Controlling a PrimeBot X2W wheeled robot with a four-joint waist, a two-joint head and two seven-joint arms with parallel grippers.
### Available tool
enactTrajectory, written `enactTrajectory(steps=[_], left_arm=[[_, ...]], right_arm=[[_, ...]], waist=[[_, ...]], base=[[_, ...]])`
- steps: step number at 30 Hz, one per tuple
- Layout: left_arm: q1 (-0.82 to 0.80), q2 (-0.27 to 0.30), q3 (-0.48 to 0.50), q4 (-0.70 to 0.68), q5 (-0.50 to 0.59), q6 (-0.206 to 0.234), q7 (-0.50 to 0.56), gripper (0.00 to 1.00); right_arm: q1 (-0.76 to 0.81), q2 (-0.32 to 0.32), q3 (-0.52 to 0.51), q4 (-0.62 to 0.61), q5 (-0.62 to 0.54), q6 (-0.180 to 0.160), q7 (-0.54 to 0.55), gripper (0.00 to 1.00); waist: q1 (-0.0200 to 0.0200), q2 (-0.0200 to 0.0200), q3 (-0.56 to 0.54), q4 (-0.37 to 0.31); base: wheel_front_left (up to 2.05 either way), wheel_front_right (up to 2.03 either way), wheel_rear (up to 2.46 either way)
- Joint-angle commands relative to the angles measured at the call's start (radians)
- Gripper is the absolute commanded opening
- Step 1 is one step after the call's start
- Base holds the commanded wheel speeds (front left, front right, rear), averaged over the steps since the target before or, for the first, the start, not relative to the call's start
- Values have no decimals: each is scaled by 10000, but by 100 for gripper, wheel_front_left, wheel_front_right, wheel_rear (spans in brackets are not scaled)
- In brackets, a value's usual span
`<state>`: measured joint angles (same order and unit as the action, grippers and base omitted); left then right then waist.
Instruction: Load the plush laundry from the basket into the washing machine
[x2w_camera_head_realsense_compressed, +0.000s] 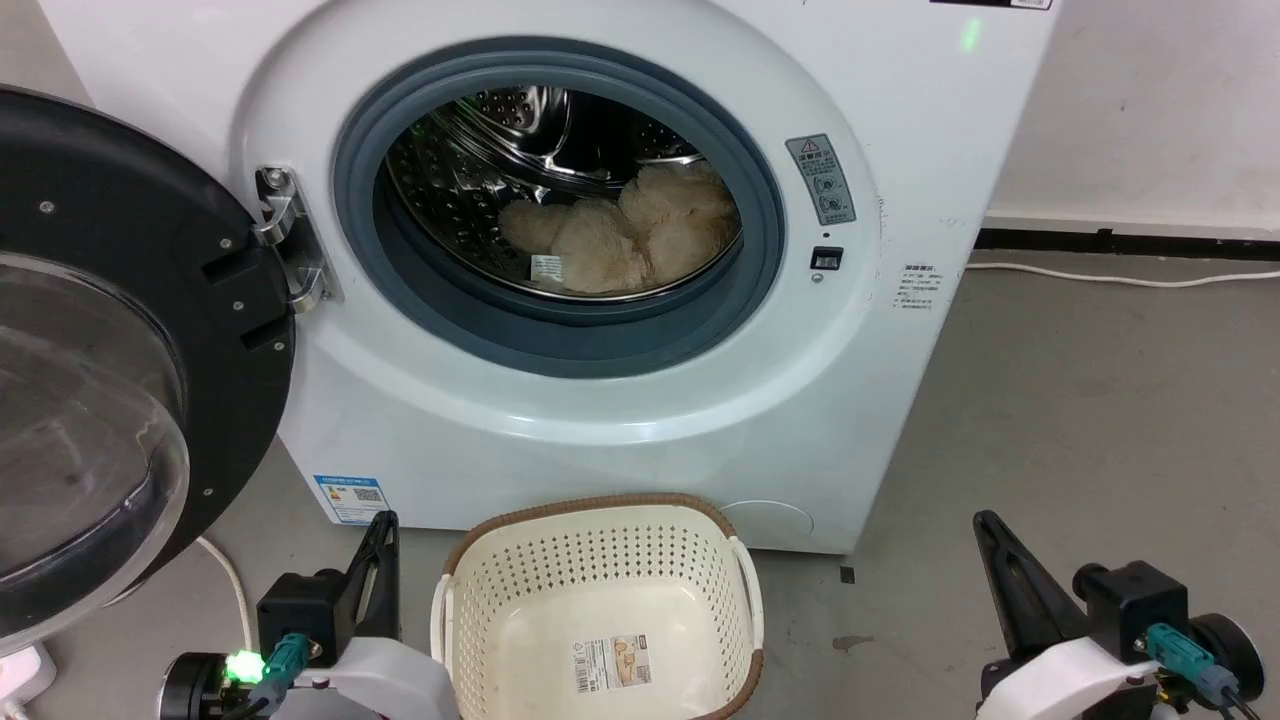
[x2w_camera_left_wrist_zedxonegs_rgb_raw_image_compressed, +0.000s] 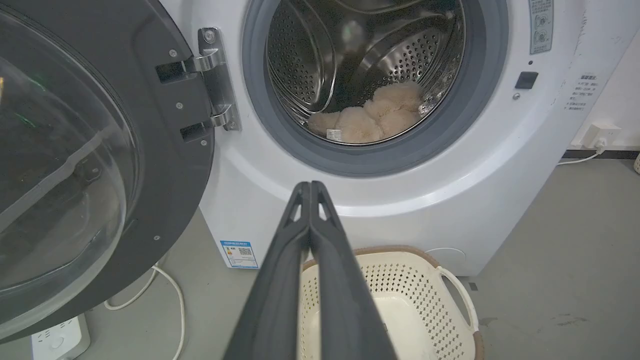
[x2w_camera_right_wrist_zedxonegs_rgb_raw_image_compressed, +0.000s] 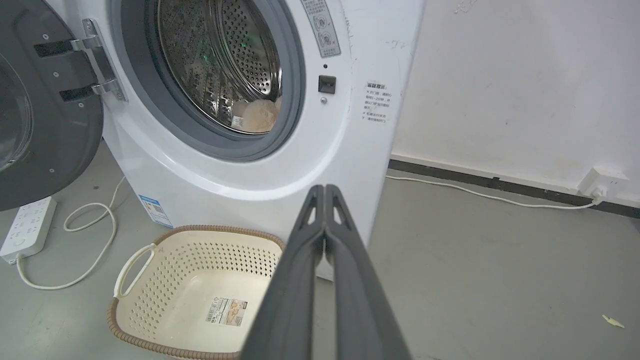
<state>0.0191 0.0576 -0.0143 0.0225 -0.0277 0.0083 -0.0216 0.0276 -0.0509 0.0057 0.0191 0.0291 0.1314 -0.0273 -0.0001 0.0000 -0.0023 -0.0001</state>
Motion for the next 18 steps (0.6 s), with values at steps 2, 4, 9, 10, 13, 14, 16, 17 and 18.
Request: enactTrajectory(steps=[2,4,9,10,13,14,16,17,18], left_arm=[[-161,-22,63,-94,114,-44,62,0],[-167,-32,79,-120,147,-52,93,0],[-182,-58,119,-186,229,-72,170,0],[-185,-64,127,-200,245,-76,186,0],[-191,-74,143,-225,277,-83,216,0],[-191,-74,143,-225,277,-83,216,0],[-191,-74,143,-225,277,-83,216,0],[-191,-74,143,-225,277,-83,216,0],[-191,-74,143,-225,277,-83,216,0]], right_arm=[[-165,7,-31,-100,-116,-7,69,0],[-188,7,-36,-119,-151,-7,110,0],[-243,7,-49,-164,-239,-7,213,0],[-254,7,-51,-173,-256,-7,233,0],[-276,7,-57,-191,-291,-7,273,0],[-276,7,-57,-191,-291,-7,273,0],[-276,7,-57,-191,-291,-7,273,0],[-276,7,-57,-191,-291,-7,273,0],[-276,7,-57,-191,-291,-7,273,0]], waist=[[1,0,4,0],[1,0,8,0],[1,0,17,0],[1,0,19,1],[1,0,23,1],[1,0,23,1],[1,0,23,1],[1,0,23,1],[1,0,23,1]], base=[[0,0,0],[0,0,0],[0,0,0],[0,0,0],[0,0,0],[0,0,0],[0,0,0],[0,0,0],[0,0,0]])
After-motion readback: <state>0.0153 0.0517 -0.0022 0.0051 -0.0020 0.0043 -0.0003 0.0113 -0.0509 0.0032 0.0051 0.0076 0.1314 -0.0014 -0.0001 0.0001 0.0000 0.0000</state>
